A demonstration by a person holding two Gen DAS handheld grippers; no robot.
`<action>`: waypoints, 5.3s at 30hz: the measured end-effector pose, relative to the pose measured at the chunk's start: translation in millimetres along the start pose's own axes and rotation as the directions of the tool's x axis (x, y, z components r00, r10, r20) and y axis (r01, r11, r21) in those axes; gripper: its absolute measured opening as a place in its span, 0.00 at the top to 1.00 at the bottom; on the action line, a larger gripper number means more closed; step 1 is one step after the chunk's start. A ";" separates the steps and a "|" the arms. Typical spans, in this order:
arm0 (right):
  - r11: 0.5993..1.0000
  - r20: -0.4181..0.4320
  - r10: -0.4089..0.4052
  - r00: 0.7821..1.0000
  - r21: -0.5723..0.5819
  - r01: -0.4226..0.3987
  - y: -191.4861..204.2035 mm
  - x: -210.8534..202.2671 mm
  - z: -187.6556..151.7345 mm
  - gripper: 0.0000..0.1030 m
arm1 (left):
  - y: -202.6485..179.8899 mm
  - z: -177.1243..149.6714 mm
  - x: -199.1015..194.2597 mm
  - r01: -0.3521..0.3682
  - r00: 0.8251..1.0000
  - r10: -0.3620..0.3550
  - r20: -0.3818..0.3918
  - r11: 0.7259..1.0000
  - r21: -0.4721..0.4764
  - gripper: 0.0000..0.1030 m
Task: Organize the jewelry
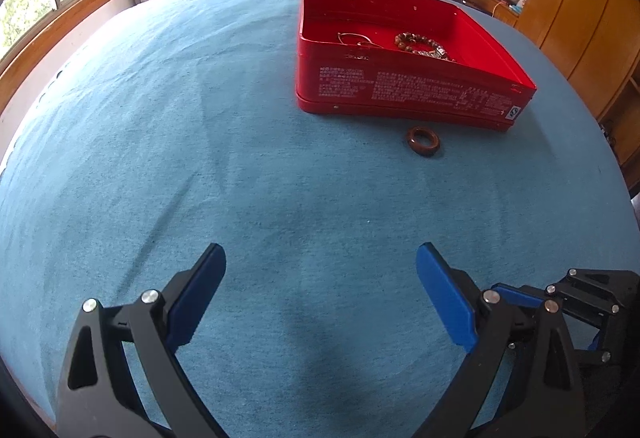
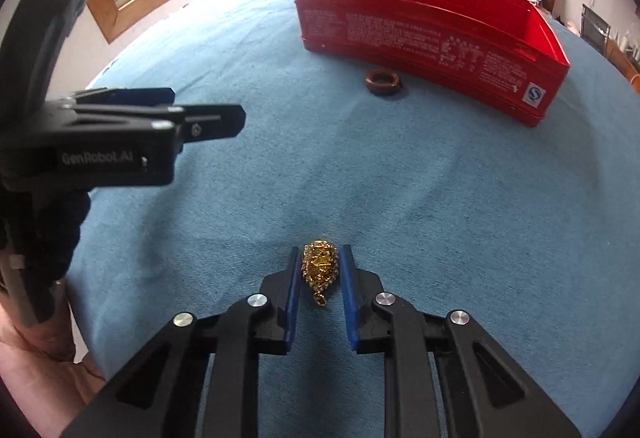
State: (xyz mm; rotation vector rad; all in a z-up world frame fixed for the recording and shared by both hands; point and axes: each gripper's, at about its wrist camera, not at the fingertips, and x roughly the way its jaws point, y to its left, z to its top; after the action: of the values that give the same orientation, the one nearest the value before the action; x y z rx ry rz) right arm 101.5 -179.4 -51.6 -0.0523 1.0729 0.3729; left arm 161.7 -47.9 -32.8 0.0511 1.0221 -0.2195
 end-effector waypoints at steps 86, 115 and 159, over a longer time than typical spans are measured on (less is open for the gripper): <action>0.978 0.253 -0.004 0.967 0.203 -0.049 -109.1 -77.8 75.0 0.82 | -30.6 103.6 -18.3 0.132 0.988 -0.135 0.071 0.990 0.054 0.94; 0.951 0.093 -0.024 0.995 0.308 -0.006 -165.9 49.1 210.6 0.82 | -49.0 220.6 121.7 0.145 0.987 -0.145 -0.069 0.989 -0.008 0.94; 0.937 0.244 -0.167 0.955 0.339 0.077 -144.8 -43.1 161.9 0.23 | -32.6 173.5 5.7 0.055 0.985 -0.051 0.166 0.998 -0.017 0.20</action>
State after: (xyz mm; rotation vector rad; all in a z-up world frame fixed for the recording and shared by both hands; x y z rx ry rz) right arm 267.3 -290.9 43.9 0.2217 0.8440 0.0799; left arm 303.6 -105.7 55.0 -0.0135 0.8607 -0.2570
